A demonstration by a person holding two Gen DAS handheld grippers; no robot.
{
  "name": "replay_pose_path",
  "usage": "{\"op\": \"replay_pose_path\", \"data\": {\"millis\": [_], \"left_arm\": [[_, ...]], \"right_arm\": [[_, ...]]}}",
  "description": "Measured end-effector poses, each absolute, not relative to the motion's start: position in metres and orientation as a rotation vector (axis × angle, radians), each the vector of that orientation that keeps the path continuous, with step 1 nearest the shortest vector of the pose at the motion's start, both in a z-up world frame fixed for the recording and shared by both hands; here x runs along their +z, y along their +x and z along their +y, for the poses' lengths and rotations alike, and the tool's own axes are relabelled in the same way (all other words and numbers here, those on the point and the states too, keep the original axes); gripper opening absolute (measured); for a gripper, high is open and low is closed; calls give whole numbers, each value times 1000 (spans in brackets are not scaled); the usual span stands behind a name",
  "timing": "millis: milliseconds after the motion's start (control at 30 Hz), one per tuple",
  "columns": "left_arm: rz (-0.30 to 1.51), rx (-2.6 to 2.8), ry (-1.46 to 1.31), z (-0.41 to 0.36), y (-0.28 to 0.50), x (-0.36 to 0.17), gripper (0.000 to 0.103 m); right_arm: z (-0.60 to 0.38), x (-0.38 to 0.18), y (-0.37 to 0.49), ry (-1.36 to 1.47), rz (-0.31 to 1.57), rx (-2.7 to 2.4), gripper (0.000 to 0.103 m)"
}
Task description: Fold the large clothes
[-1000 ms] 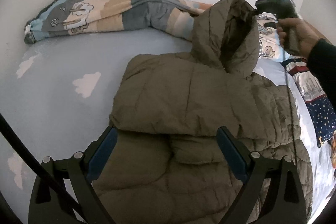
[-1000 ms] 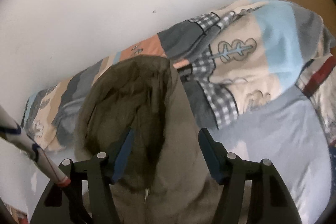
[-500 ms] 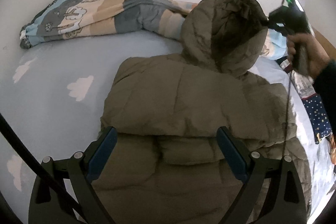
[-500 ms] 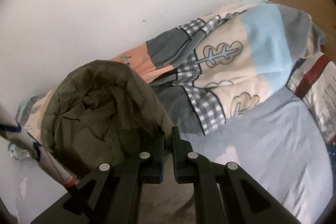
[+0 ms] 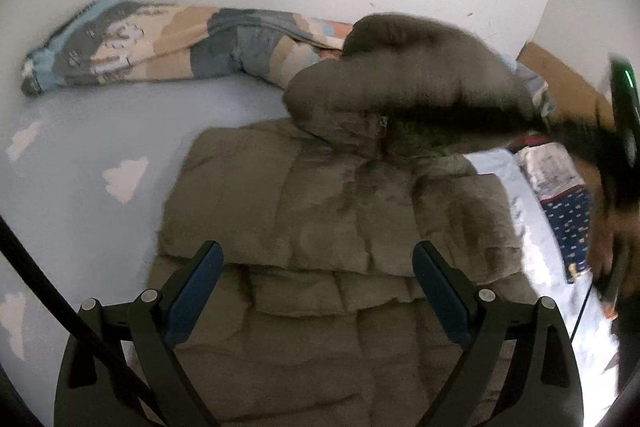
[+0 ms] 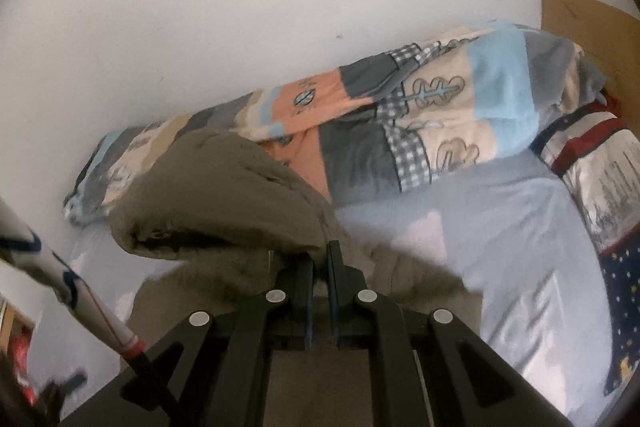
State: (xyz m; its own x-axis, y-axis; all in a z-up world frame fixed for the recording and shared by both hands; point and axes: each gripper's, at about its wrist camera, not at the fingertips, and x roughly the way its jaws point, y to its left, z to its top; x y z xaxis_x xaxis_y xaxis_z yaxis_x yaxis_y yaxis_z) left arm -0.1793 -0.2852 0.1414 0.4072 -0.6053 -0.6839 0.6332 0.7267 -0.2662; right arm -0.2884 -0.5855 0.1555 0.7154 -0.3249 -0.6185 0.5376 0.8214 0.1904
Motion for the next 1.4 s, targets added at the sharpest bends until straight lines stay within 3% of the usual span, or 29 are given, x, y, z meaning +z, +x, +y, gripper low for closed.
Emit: {"op": "replay_pose_path", "data": {"millis": [233, 333, 500, 700, 767, 800, 833, 867, 1133, 1200, 1267, 1300, 1400], "left_arm": [[866, -827, -11, -289, -185, 138, 95], [879, -821, 11, -294, -186, 132, 95], [895, -800, 59, -299, -188, 123, 95], [911, -777, 14, -291, -177, 124, 95], [935, -771, -7, -289, -173, 122, 95], [940, -769, -14, -287, -172, 122, 95], [945, -766, -24, -285, -171, 122, 95], [946, -764, -33, -283, -170, 122, 95], [951, -762, -35, -281, -167, 122, 95], [946, -762, -29, -281, -166, 123, 95], [936, -760, -26, -279, -166, 126, 95], [931, -759, -28, -279, -166, 127, 95], [910, -754, -38, -276, -167, 131, 95]], "right_arm": [[-532, 101, -361, 365, 682, -455, 6], [-519, 61, -376, 368, 765, -457, 0], [-528, -8, -380, 374, 908, -537, 0], [-533, 26, -388, 516, 793, -457, 2], [-531, 41, -384, 571, 725, -397, 9], [-530, 45, -379, 610, 699, -359, 25], [-529, 46, -372, 651, 687, -329, 49], [-530, 45, -364, 699, 671, -309, 56], [-526, 16, -305, 890, 594, -306, 59], [-530, 10, -290, 888, 592, -344, 59], [-529, 10, -285, 892, 547, -321, 19], [-530, 14, -282, 877, 561, -316, 8], [-519, 32, -291, 836, 531, -302, 7]]}}
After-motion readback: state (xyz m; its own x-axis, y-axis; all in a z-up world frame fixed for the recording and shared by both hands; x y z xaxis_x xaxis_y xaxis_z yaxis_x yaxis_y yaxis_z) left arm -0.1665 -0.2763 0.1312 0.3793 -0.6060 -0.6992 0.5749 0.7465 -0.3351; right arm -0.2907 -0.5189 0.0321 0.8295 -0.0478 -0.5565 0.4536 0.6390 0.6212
